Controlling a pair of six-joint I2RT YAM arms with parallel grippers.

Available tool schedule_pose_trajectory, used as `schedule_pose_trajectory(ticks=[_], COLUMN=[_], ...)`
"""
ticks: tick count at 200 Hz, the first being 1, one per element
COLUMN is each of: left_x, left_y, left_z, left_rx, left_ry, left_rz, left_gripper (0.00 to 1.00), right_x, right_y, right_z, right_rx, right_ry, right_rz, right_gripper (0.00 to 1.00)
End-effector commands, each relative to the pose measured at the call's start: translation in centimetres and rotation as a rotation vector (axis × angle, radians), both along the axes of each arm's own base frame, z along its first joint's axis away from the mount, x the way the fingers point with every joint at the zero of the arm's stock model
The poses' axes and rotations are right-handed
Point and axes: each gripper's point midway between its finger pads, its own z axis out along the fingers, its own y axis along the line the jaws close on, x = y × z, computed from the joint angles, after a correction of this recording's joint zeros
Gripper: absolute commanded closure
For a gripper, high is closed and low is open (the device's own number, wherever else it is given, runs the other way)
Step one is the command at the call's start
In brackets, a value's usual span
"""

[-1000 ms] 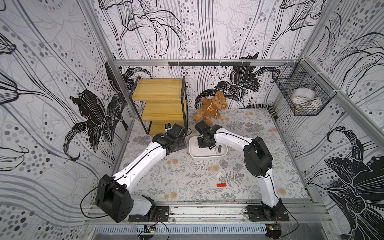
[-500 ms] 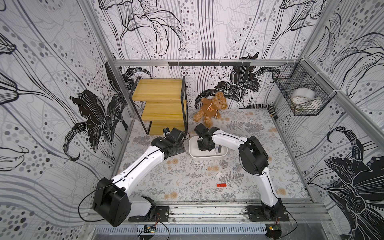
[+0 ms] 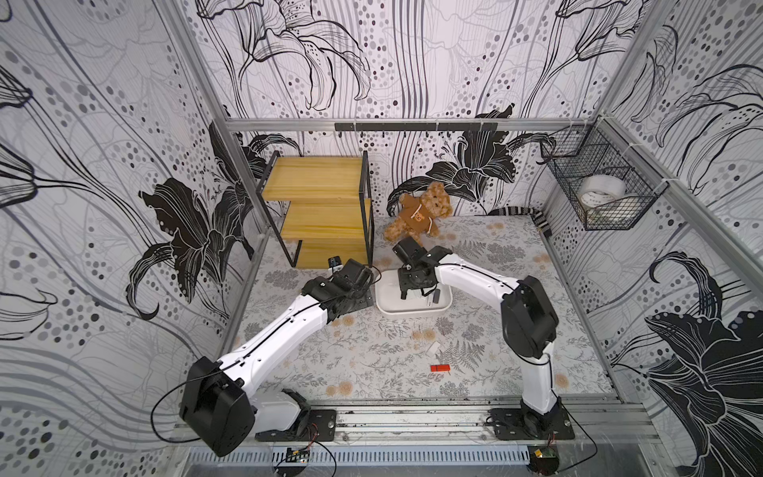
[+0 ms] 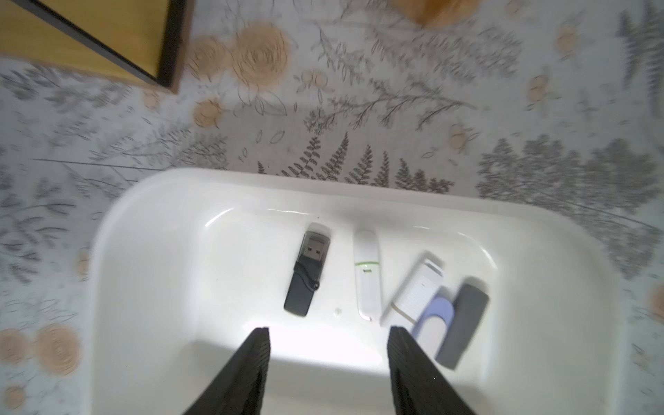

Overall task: Put the usb flash drive into the storage box
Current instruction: Place the USB flash in the storage box, then pick up the USB flash from the center of the board.

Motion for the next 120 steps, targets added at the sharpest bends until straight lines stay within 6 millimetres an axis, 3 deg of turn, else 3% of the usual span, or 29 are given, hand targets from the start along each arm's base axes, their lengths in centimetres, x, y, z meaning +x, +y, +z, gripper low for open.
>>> schedule_pose_trajectory(ticks=[1,35,63,84,120], left_x=[-0.3,-3.0,-5.0,-6.6,-8.3], left_y=[-3.3,-10.6,-14.6,-17.4,-21.4], left_z=[0.8,-0.5,-2.1,-2.9,-6.3], left_rx=[-0.022,-0.016,-0.026,-0.033,-0.052], left_ry=[-0.04,-0.015,0.018,0.037,0.092], left_rz=[-0.061,-0.253,-0.362,-0.441,-0.581], left_gripper=[0.09,0.1,0.1,0.1,0.13], right_x=[-0.7,-2.5,-4.8,-6.2,-7.1], right_y=[-3.2,-8.9,-12.7,-14.7,-15.8], right_z=[4.1,5.9,4.0,2.9,3.0], right_rx=[0.013,0.034,0.069,0.052,0.051], right_ry=[-0.081,-0.097,-0.057,-0.042,-0.047], right_rz=[-0.077,-0.189,-0.26,-0.292,-0.313], right_gripper=[0.39,0.37,0.36,0.35,0.35])
